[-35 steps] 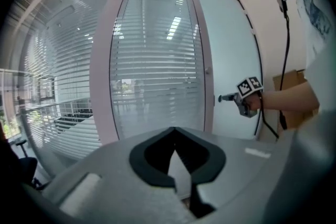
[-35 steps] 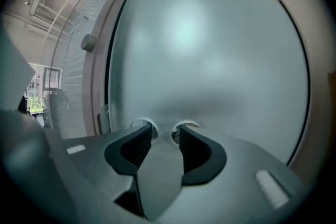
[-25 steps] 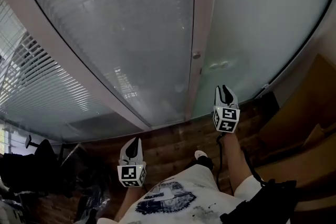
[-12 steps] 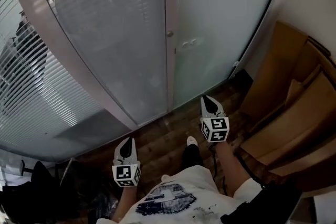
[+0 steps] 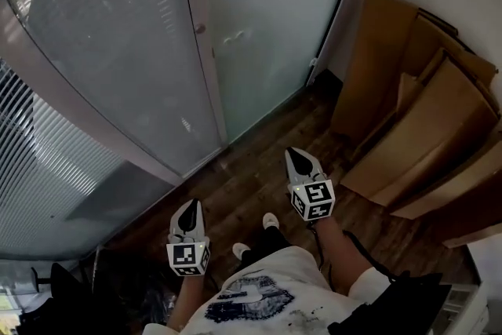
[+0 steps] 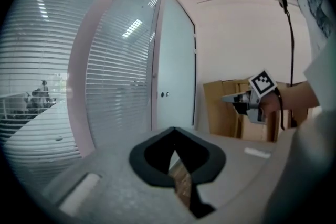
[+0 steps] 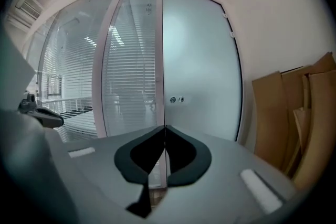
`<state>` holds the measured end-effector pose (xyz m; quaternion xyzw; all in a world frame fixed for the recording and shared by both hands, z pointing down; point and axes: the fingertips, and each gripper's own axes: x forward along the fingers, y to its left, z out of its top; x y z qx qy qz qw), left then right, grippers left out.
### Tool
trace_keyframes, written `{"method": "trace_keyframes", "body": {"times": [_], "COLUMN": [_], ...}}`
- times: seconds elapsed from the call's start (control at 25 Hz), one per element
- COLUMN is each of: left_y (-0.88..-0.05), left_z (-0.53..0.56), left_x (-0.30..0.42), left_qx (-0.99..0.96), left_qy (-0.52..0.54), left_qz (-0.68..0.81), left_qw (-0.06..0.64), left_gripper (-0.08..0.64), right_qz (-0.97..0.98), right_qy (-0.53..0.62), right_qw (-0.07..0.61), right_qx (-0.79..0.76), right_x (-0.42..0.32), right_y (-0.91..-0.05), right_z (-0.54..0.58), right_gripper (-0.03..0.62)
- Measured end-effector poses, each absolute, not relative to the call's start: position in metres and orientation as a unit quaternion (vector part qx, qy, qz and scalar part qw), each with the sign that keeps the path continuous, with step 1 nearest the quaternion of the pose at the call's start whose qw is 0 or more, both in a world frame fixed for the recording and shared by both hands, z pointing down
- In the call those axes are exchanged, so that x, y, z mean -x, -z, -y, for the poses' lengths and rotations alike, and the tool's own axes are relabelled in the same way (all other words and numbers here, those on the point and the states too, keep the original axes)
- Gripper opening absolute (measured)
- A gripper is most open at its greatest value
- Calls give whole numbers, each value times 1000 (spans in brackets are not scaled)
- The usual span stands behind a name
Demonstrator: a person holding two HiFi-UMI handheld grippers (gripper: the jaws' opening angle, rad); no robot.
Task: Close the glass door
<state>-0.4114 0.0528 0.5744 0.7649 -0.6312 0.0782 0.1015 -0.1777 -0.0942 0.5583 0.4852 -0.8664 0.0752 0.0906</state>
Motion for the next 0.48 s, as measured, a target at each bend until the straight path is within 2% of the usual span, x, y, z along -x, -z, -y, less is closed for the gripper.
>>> {"method": "trace_keyframes", "body": {"times": [0.48], "left_y": [-575], "left_z": [-29], "left_x": [348], "left_qx": [-783], "left_qy": [-99], "left_qz": [607], "left_qw": [97], "left_gripper": [0], "right_qz": [881], "right_qy": [-59], "right_qw": [94], "right_qx": [-459], "right_x": [149], "right_y": [-561], "right_z": [67], "right_gripper": [9]}}
